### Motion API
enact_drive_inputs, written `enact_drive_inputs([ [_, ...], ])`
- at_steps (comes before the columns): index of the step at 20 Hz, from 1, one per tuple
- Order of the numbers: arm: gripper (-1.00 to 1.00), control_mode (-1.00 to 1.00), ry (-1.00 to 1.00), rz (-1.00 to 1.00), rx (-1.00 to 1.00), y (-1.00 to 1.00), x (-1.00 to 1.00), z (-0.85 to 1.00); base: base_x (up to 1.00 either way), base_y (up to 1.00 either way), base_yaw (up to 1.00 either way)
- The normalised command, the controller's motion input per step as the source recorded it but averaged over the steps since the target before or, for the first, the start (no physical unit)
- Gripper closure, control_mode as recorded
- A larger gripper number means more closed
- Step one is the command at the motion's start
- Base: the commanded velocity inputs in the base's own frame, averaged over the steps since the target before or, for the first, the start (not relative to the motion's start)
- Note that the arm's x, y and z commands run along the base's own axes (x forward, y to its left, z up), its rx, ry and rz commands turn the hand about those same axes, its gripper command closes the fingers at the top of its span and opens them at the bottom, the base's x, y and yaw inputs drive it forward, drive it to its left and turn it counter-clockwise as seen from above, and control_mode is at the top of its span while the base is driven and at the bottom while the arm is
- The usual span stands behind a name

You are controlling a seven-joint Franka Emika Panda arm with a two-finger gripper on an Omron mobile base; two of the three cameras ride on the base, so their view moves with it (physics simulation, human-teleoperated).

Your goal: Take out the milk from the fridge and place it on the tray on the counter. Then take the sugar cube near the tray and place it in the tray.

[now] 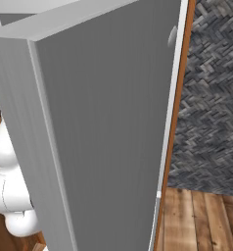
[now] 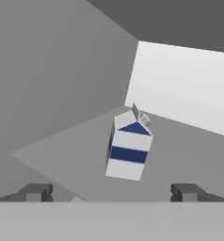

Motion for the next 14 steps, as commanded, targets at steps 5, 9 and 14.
enact_drive_inputs([
  [5,-1.00,-1.00,0.01,0.00,0.00,0.00,0.14,0.00,0.00,0.00,0.00],
  [9,-1.00,-1.00,-0.03,0.00,0.00,0.00,0.22,-0.14,0.00,0.00,0.00],
  [14,-1.00,-1.00,-0.04,0.00,0.00,0.00,0.22,-0.06,0.00,0.00,0.00],
])
